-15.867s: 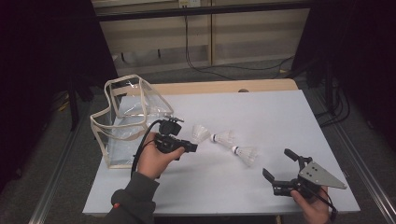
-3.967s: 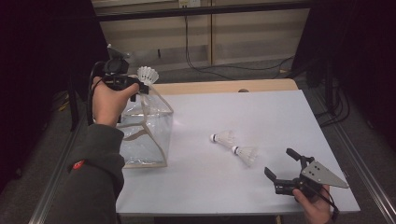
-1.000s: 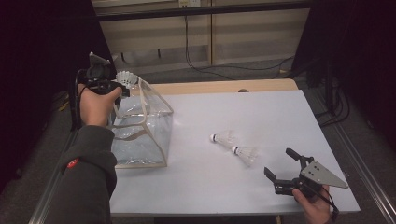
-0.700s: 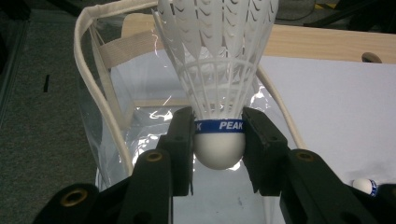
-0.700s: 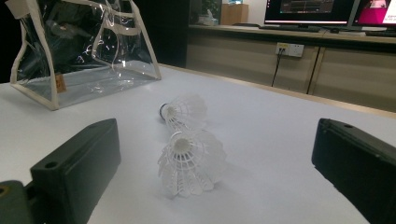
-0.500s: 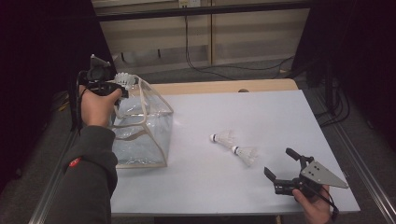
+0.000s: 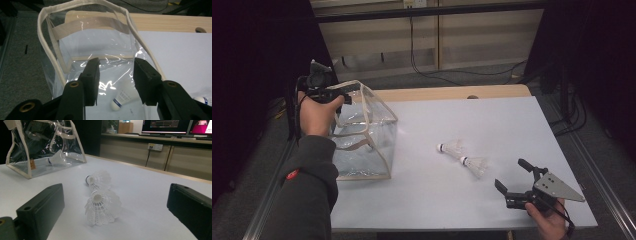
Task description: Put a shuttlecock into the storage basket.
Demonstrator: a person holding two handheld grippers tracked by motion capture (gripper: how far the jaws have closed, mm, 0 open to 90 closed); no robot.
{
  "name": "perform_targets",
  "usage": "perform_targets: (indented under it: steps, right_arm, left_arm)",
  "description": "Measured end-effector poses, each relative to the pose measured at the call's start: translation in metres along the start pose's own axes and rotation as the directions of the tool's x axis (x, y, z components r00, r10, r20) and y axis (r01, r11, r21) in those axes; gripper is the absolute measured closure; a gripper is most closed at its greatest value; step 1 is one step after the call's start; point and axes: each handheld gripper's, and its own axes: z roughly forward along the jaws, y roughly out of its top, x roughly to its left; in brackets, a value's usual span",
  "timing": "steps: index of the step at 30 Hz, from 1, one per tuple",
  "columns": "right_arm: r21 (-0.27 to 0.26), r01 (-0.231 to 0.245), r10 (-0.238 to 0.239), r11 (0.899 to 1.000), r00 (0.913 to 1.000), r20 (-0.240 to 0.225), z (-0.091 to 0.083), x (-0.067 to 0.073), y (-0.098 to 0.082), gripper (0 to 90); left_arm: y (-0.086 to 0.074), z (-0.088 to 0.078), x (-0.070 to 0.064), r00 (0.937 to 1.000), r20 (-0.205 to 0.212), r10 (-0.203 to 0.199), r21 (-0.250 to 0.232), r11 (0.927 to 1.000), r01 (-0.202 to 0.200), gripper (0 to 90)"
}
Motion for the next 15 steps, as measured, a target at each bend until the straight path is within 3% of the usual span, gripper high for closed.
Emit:
perform_targets:
  steps: [15]
  right_arm:
    - [0.001, 0.002, -0.002, 1.000, 1.0000, 0.002, 0.000, 0.000, 0.000, 1.2]
  left_arm:
    - [0.005, -0.015, -0.013, 0.9953, 0.091, 0.034, 0.014, 0.9993, -0.035, 49.4]
